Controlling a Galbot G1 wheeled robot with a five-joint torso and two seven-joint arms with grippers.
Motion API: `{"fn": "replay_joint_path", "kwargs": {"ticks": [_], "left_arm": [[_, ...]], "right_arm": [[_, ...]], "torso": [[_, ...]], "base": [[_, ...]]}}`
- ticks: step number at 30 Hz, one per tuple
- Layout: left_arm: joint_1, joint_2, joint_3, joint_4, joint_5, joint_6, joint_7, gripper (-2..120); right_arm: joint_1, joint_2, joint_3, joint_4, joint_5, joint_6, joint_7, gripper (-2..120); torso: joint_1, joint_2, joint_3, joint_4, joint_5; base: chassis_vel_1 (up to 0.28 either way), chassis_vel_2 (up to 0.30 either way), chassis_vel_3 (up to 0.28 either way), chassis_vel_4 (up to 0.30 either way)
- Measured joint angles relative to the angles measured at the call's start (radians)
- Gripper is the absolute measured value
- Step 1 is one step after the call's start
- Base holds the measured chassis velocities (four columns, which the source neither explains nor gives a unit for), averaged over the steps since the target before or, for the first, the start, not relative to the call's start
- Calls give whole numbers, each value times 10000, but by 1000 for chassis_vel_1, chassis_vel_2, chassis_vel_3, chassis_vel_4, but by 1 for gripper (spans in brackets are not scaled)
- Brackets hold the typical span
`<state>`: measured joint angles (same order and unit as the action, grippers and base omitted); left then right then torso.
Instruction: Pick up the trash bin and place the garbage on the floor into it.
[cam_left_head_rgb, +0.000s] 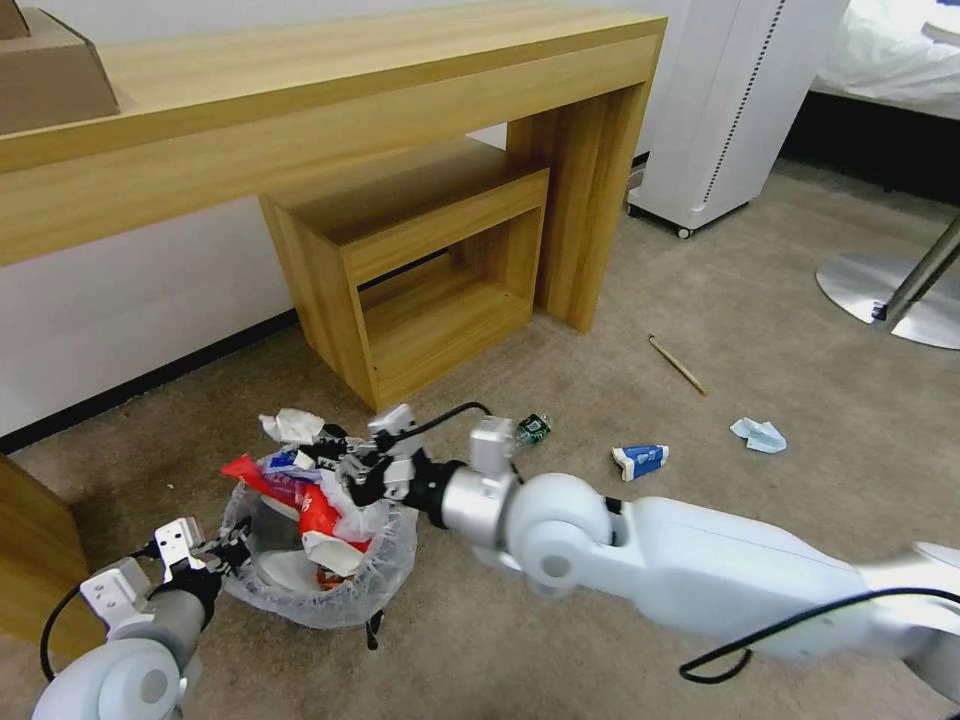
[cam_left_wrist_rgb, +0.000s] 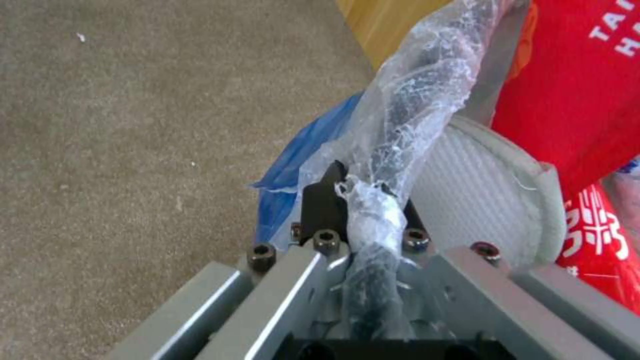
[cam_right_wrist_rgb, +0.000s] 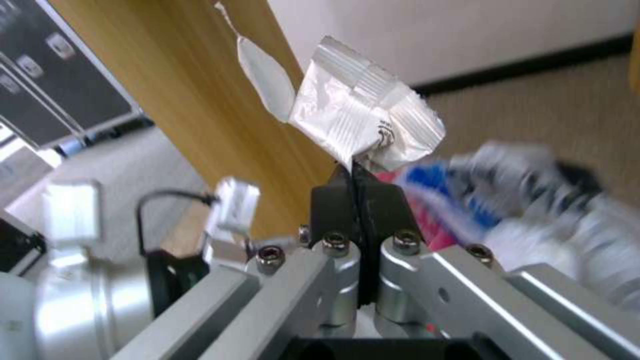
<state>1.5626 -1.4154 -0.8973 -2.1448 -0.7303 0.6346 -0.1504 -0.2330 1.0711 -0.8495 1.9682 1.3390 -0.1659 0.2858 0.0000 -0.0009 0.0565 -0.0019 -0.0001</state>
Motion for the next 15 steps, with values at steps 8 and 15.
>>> {"fn": "replay_joint_path", "kwargs": {"ticks": [8,15], "left_arm": [[-56,0,-40,19,-82,-28,5,1],[-98,-34,-9,138,-85,-57,35,1]], "right_arm": [[-165,1135,-734,-527,69,-225,702,0],[-566,1324,-998,-967,-149,-315,1069,0]], "torso": [[0,0,-1,0,0],[0,0,0,-1,0]], "base": [[0,0,0,0],[0,0,0,0]]}}
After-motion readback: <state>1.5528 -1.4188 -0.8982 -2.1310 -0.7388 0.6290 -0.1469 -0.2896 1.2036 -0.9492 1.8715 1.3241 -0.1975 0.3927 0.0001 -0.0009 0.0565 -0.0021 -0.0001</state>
